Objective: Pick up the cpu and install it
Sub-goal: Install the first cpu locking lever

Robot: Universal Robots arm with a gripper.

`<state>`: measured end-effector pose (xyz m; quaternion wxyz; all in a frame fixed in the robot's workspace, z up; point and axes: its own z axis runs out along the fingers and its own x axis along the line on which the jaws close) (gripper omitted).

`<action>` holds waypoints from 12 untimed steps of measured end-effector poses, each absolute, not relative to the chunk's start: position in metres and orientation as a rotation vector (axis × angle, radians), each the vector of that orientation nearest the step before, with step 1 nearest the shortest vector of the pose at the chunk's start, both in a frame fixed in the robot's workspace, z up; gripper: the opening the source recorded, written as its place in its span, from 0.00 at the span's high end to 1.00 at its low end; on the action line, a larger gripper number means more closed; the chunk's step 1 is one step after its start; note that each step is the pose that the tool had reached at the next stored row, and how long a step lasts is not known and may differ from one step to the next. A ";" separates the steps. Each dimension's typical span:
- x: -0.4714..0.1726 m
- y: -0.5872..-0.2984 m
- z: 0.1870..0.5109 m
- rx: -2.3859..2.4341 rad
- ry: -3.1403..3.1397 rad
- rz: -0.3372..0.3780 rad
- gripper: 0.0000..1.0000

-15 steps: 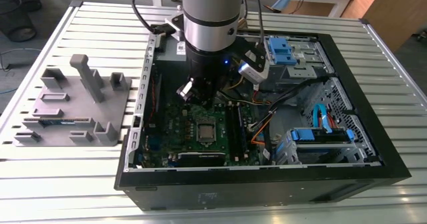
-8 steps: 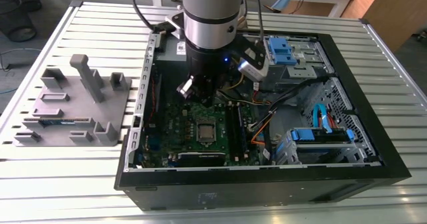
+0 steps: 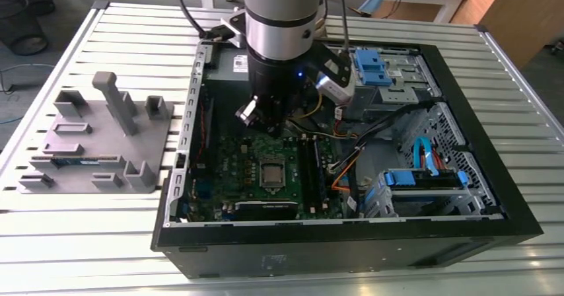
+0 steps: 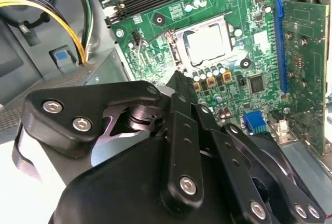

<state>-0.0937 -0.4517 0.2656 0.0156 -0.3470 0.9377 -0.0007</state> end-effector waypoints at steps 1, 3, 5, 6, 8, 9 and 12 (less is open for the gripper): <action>-0.093 -0.451 0.266 -1.079 2.917 -0.002 0.89; -0.089 -0.451 0.266 -1.079 2.917 -0.002 0.89; -0.085 -0.451 0.266 -1.079 2.917 -0.002 0.89; -0.085 -0.451 0.266 -1.079 2.917 -0.002 0.89; -0.085 -0.450 0.266 -1.079 2.917 -0.001 0.89; -0.085 -0.450 0.266 -1.079 2.917 0.000 0.89; -0.085 -0.449 0.269 -1.079 2.917 0.001 0.89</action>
